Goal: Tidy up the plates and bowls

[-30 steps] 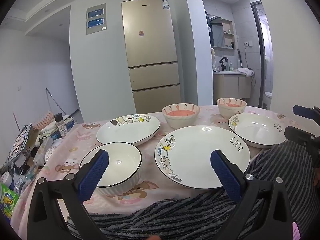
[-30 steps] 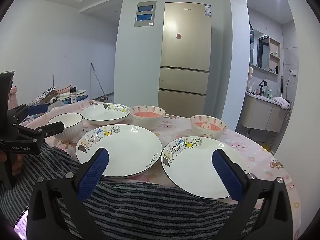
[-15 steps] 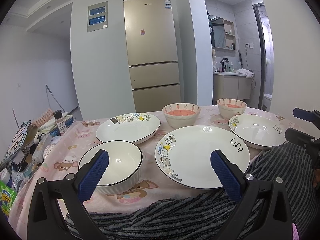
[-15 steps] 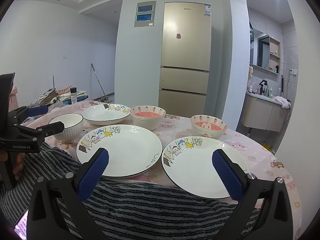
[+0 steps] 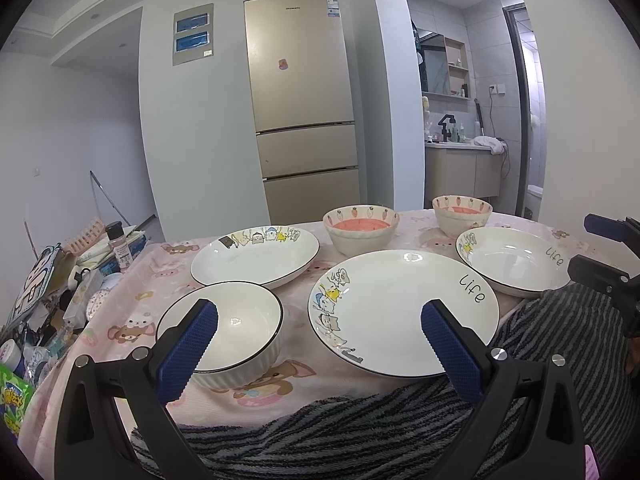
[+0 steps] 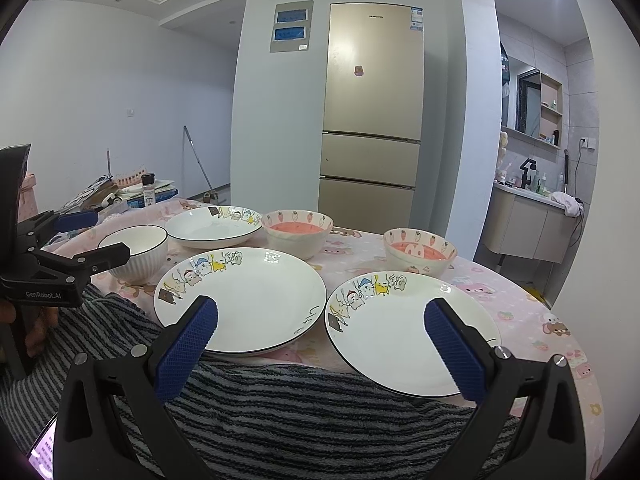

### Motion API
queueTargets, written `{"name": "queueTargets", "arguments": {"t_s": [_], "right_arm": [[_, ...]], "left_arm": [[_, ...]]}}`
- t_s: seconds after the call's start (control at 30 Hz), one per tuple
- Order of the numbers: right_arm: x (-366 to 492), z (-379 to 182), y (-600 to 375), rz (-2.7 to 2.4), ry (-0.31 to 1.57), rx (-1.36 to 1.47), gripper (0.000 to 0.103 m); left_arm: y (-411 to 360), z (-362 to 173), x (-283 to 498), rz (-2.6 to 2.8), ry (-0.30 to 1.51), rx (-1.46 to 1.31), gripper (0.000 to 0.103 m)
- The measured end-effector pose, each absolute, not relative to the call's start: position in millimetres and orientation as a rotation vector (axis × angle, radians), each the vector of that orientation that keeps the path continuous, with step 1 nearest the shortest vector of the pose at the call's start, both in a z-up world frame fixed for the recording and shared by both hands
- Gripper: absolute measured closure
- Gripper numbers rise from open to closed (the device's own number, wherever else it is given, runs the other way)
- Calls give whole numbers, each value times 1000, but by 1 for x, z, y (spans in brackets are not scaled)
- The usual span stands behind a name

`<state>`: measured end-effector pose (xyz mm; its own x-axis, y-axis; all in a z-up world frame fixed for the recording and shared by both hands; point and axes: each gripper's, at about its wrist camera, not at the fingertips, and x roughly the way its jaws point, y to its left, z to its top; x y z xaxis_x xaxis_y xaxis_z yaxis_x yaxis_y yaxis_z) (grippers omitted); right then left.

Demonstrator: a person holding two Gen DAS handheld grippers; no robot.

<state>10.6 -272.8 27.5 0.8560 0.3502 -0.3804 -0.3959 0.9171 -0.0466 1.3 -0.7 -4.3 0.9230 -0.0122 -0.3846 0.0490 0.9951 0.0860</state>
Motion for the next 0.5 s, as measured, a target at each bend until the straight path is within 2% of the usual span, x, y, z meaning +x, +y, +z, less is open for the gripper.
{"name": "queueTargets", "arguments": {"t_s": [0.5], "right_arm": [[12,26,-272,395,385,-132,0]], "left_arm": [[-1,-4,1,-30,394,94,0]]}}
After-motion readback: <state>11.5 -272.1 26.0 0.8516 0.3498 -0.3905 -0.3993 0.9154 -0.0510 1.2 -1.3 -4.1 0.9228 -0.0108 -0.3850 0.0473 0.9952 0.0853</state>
